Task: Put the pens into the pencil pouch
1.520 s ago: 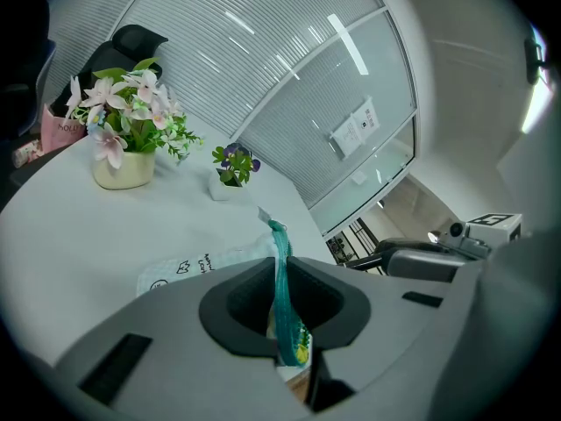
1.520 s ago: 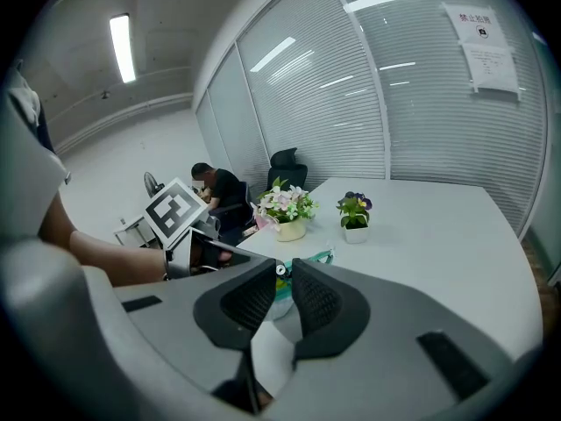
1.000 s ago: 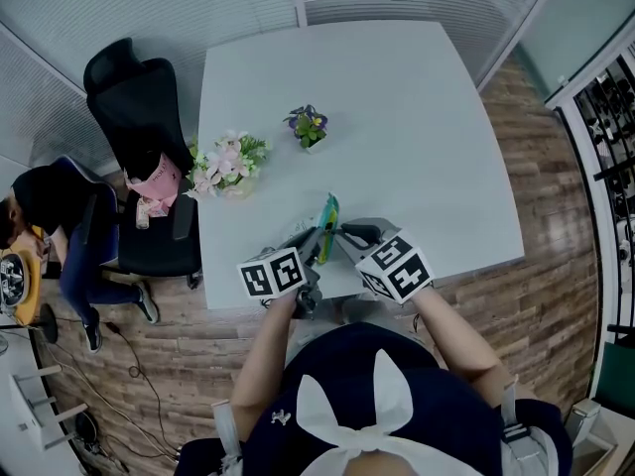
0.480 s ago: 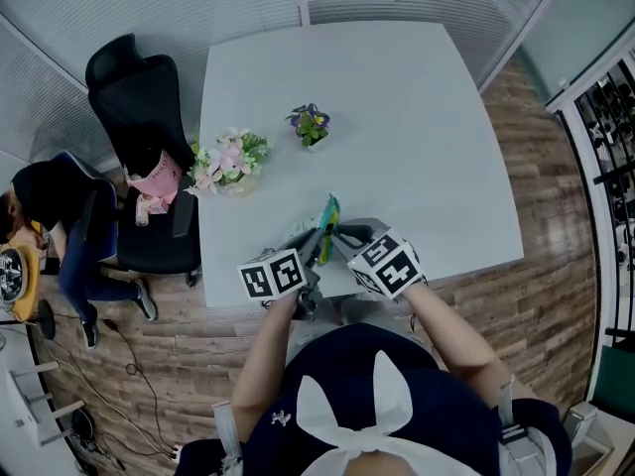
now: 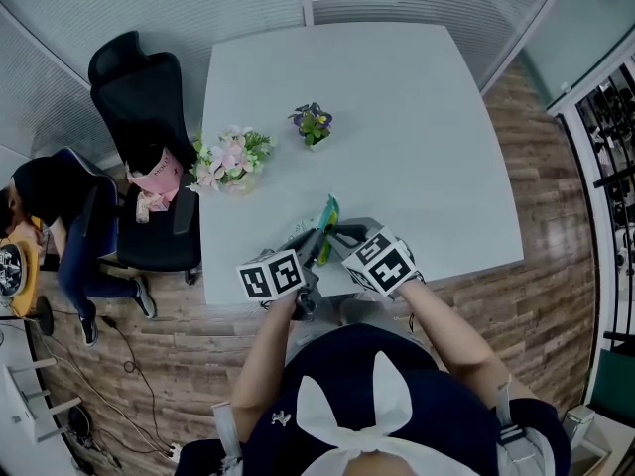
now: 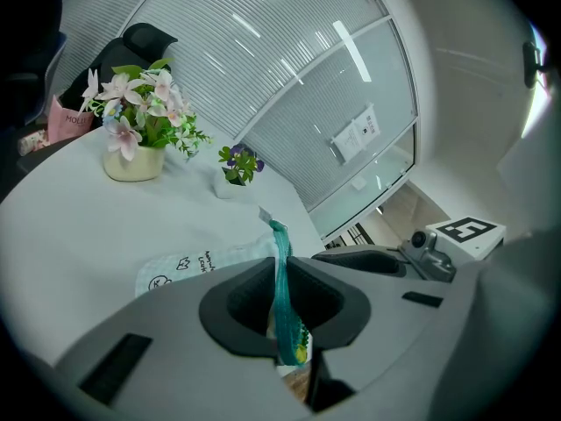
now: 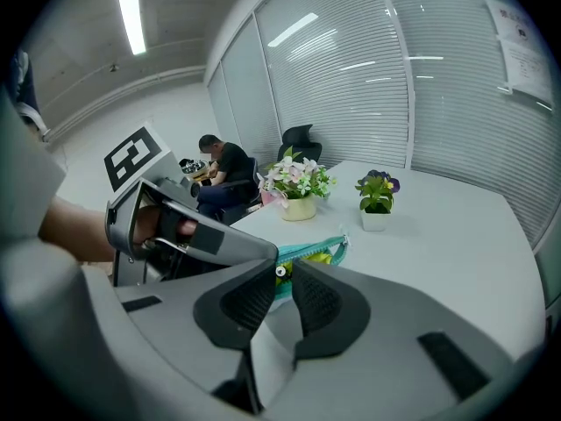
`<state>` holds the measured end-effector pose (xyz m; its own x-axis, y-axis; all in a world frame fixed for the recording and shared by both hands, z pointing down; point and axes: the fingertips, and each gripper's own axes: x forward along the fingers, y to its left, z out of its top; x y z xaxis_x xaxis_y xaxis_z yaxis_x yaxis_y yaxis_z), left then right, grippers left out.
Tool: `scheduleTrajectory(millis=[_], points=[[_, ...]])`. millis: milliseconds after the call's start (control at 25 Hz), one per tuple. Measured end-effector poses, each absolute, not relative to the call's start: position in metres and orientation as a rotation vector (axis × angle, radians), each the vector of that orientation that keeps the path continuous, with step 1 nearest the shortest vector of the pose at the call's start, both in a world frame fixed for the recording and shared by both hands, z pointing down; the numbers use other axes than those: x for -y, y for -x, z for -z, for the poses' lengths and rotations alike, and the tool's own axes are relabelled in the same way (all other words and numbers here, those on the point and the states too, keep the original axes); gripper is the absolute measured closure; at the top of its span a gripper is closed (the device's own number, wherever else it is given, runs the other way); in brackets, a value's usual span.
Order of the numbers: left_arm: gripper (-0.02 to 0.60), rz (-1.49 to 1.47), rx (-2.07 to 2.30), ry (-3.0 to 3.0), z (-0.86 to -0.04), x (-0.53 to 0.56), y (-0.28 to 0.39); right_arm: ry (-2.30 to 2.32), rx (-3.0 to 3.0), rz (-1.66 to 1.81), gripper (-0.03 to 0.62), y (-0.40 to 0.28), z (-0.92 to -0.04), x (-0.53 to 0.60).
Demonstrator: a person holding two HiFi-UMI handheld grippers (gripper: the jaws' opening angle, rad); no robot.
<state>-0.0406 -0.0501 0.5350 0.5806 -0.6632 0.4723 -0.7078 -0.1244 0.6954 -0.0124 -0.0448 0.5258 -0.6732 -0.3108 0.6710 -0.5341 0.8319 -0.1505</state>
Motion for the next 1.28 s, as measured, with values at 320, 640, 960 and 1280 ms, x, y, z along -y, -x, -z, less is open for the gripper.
scheduleTrajectory(millis=[320,640,960,1280], points=[[0.526,-0.047,1.124,-1.822,-0.536,0.049,0.043,-0.619,2.349,-0.455,0.519,0.011,-0.532,0.044],[0.526,-0.033,1.130,-1.824,-0.537,0.051,0.048,-0.670,2.359,-0.481,0.507,0.004,-0.531,0.045],[0.526,-0.058,1.105,-1.815,-0.540,0.054,0.041,-0.768,2.374,-0.533,0.510,-0.014,-0.523,0.045],[0.526,-0.172,1.044,-1.817,-0.567,0.057,0.016,-0.861,2.348,-0.580,0.516,-0.042,-0.528,0.043]])
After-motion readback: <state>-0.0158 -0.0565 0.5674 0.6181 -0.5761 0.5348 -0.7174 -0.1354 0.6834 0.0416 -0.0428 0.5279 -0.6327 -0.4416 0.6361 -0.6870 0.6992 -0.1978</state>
